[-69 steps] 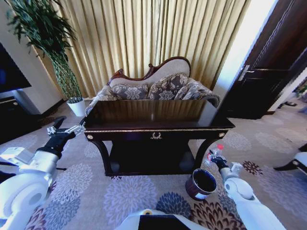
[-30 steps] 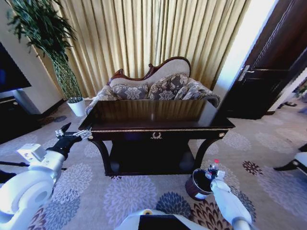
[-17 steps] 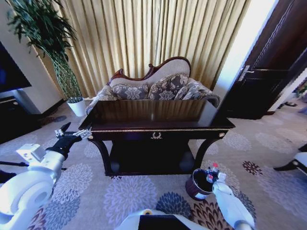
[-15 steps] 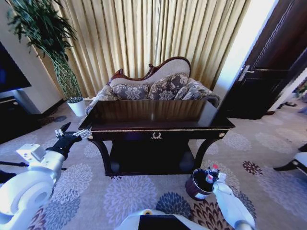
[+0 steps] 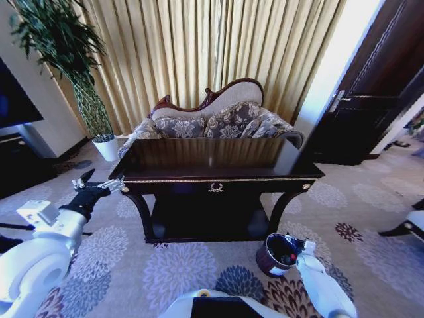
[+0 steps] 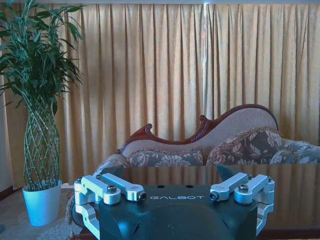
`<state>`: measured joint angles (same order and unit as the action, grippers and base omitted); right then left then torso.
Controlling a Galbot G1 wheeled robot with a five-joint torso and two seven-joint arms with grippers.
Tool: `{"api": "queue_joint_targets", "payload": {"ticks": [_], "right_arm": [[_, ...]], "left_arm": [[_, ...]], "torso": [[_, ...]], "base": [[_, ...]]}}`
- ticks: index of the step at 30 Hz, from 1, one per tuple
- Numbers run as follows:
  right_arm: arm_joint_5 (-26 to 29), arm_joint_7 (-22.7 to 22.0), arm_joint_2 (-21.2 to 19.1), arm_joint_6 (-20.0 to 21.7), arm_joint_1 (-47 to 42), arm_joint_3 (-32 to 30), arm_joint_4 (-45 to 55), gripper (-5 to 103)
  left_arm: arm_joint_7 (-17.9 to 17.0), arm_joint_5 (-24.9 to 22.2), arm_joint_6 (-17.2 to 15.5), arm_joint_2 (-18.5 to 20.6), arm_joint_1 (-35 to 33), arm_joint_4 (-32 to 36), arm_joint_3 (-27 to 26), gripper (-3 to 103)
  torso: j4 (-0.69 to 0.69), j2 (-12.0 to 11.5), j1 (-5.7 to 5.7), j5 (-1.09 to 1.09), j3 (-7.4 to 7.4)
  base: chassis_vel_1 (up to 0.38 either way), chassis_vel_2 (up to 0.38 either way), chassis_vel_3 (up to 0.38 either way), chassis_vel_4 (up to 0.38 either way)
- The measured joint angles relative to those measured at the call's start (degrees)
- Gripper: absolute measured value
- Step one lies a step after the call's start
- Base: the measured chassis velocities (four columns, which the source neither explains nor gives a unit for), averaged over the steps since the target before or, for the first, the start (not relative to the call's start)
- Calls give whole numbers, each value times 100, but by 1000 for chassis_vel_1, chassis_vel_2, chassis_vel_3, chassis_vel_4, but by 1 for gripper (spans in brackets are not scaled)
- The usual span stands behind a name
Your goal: Move to the front of the table and place the trash on the table into the trash bin.
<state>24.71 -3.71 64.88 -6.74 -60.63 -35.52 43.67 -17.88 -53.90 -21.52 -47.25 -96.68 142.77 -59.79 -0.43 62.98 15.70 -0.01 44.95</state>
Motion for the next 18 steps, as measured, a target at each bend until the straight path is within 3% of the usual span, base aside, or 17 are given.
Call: {"api": "queue_joint_targets", "payload": {"ticks": [18], "right_arm": [[68, -10, -32, 14, -177, -45, 215, 100]], "left_arm": [[19, -2, 1, -31, -28, 47, 9, 100]], "torso": [[0, 0, 0, 0, 0]], "base": [[0, 0, 0, 0]]}}
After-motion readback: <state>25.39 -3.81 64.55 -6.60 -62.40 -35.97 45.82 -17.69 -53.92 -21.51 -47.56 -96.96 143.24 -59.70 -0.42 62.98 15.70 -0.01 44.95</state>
